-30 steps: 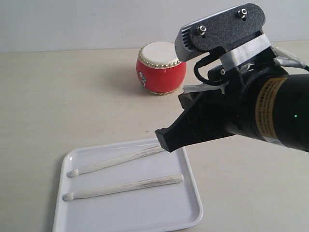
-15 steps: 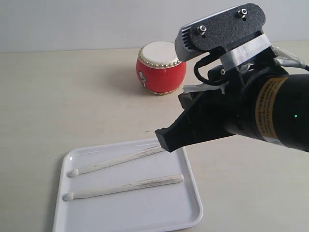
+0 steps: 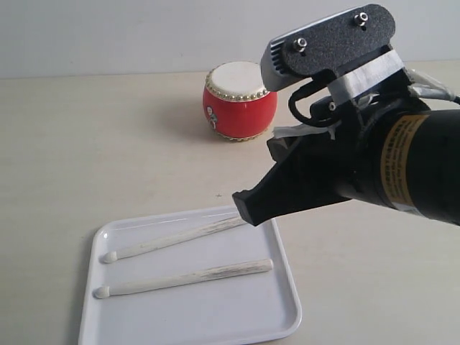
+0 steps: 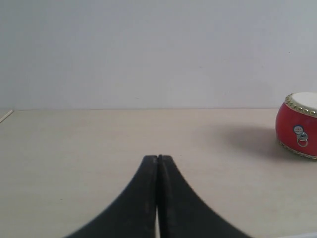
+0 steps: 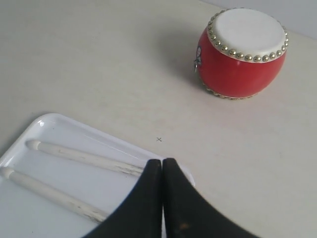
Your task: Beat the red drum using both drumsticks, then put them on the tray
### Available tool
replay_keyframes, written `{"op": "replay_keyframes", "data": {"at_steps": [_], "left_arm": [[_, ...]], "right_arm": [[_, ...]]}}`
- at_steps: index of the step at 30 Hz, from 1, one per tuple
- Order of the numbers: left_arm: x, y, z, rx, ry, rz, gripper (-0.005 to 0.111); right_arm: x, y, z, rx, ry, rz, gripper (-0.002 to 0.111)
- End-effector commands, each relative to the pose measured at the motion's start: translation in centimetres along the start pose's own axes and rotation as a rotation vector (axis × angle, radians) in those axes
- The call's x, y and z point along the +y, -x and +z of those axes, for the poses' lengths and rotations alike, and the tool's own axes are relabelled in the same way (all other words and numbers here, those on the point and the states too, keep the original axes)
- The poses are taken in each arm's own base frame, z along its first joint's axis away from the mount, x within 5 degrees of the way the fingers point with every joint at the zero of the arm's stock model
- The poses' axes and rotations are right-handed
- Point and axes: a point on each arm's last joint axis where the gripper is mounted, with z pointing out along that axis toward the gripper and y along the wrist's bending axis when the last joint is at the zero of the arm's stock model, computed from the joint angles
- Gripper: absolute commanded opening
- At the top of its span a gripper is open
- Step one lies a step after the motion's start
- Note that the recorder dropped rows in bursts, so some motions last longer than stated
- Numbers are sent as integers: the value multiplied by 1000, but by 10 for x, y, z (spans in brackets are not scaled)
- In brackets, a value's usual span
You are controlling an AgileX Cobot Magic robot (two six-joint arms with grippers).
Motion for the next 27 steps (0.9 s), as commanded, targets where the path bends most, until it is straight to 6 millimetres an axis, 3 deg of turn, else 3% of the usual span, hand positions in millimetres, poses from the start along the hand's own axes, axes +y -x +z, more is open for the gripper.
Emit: {"op": "replay_keyframes", "data": {"at_steps": [1,4,7,10,13,20,23,27], "left_arm": [[0,1,-1,-10,0,2,0],[0,1,-1,-10,0,2,0],[0,1,-1,-10,0,2,0],[0,1,-1,-10,0,2,0],[0,1,-1,-10,0,2,0],[0,1,-1,-10,0,2,0],[0,1,-1,-10,0,2,0],[0,1,-1,-8,0,4,0]], "right_arm": [[-17,8,-14,-52,-34,-2,0],[-44,10,-40,-136,-65,115,0],[-74,0,-64,-245,-108,212,0],[-102,-32,-88,-317,-225,315,0],[-118,-69,-109,-396,-351,398,0],[-126,-126,-126,-529,-584,474,0],[-123,-136,-128,-591,-599,487,0],[-116,-134,-126,-671,-528,425,0]]}}
